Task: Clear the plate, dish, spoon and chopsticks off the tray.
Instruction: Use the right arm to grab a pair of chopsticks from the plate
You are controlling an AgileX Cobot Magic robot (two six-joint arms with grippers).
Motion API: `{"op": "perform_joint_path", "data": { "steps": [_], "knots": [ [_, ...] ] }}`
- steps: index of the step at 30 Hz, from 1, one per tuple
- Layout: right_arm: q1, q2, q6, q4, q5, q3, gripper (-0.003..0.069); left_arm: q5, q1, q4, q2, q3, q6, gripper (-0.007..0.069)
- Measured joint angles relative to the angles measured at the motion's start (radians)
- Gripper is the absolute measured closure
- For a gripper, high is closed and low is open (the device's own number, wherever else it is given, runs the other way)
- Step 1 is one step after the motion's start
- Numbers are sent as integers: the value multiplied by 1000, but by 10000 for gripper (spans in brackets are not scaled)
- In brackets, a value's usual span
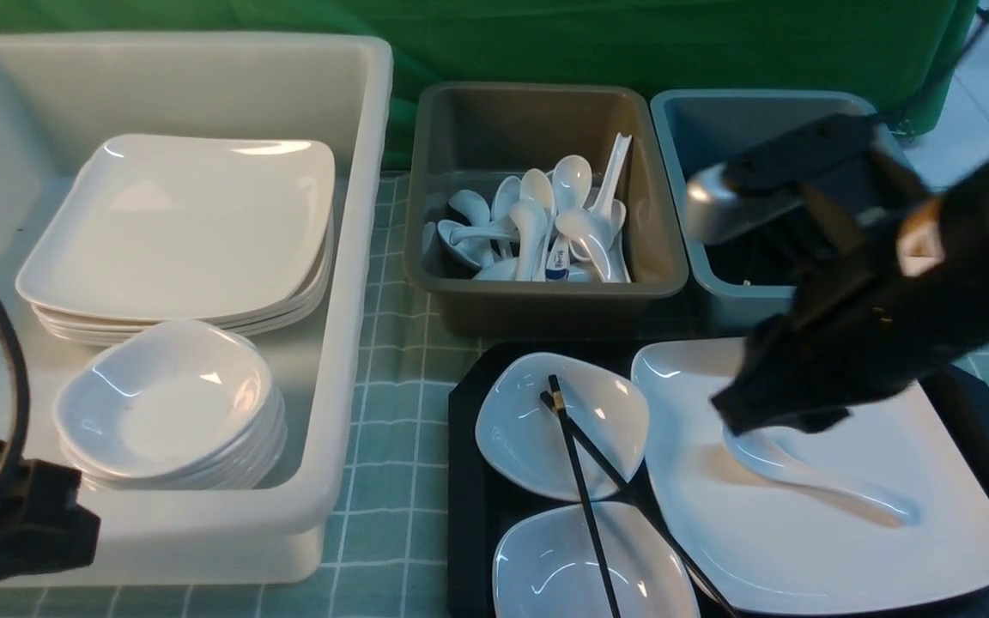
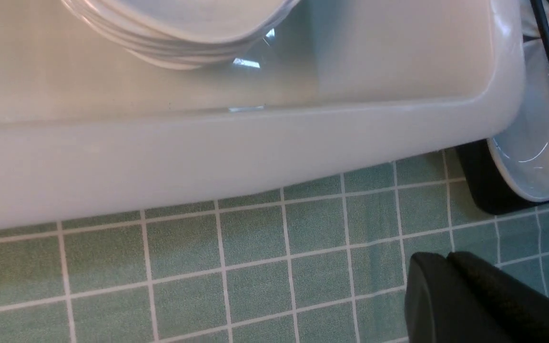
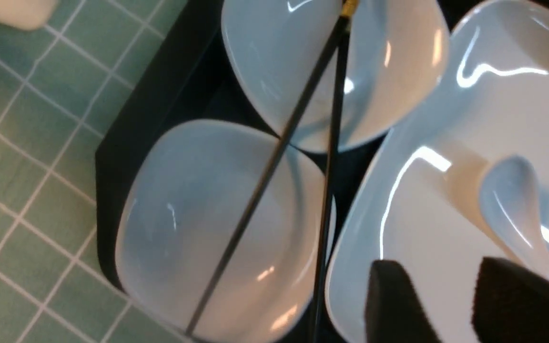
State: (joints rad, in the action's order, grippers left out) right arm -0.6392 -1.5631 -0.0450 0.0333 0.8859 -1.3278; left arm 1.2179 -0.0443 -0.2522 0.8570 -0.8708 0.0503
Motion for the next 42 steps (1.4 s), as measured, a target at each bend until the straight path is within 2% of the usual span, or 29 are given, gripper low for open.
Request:
{"op": "perform_joint_path", "data": {
  "steps": [3, 6, 14, 22, 27, 30, 31, 35, 36, 42],
  "knots": [
    [-1, -95, 0, 0, -1, -71, 204, 0, -15, 17, 0, 0, 1, 624],
    [-4, -185, -2, 5, -1, -152, 160, -9, -25, 21, 11, 0, 2, 624],
    [-28, -376, -3, 9, -8, -285, 144, -70, -80, -10, 95, 0, 3, 624],
    [-32, -534, 33, -4, -10, -333, 145, -109, -264, 30, 159, 0, -50, 624],
    [-32, -564, 37, -7, -10, -333, 147, -110, -298, 52, 159, 0, -76, 624],
    [-32, -590, 37, -7, -4, -333, 265, -111, -300, 57, 159, 0, -80, 624],
    [-32, -590, 37, -7, -4, -333, 274, -111, -300, 57, 159, 0, -80, 624],
    [-32, -595, 37, -7, 0, -334, 558, -114, -300, 58, 159, 0, -80, 624],
    [-32, -595, 40, -7, 0, -334, 586, -115, -300, 58, 159, 0, -81, 624],
    [-32, -546, 37, 6, 36, -334, 589, -115, -300, 55, 159, 0, -81, 624]
  ]
}}
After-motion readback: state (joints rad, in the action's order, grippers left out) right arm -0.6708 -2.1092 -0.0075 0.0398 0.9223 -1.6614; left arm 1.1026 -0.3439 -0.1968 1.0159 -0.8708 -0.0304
